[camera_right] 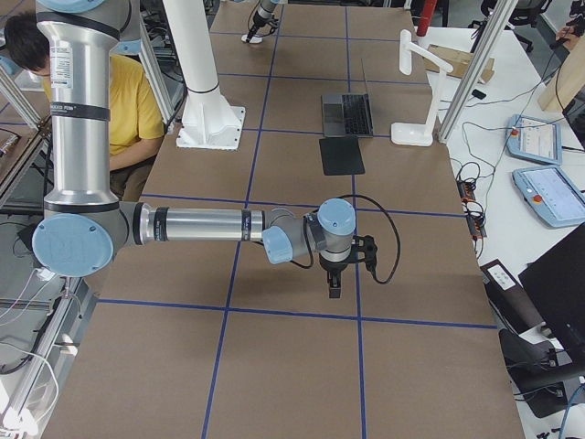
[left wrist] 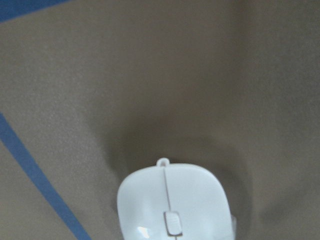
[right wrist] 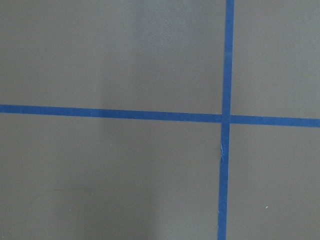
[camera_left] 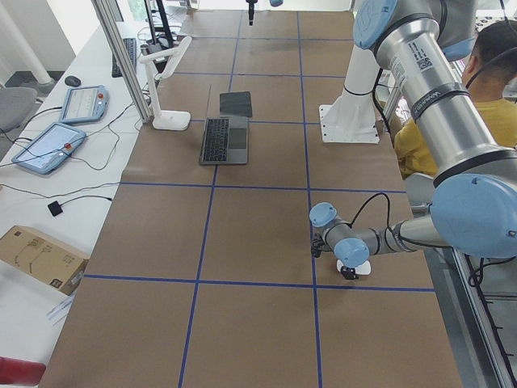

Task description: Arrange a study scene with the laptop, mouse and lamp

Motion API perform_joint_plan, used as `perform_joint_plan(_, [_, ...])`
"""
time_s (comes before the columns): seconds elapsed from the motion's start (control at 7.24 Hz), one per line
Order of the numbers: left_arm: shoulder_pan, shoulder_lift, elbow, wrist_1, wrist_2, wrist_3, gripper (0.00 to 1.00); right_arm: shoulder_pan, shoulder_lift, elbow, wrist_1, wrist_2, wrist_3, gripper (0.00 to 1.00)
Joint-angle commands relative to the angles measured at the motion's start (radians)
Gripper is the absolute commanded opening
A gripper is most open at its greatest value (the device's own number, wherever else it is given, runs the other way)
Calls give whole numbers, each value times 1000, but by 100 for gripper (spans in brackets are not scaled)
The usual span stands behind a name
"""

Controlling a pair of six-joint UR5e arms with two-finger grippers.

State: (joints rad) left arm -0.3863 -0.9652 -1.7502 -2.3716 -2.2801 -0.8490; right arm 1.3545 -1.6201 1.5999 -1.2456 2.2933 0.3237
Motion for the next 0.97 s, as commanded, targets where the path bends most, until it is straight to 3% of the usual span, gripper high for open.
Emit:
perform_joint_plan(0.0, [4, -1, 5, 0, 1, 1, 71, 0, 0, 0, 0, 0, 0, 100])
perform_joint_plan(0.28, [4, 0, 3, 0, 1, 1, 62, 0, 2, 0, 0, 0, 0, 100])
perform_joint_plan(0.83, [-3, 6, -18, -57, -12, -4, 62, 0, 3, 0, 0, 0, 0, 100])
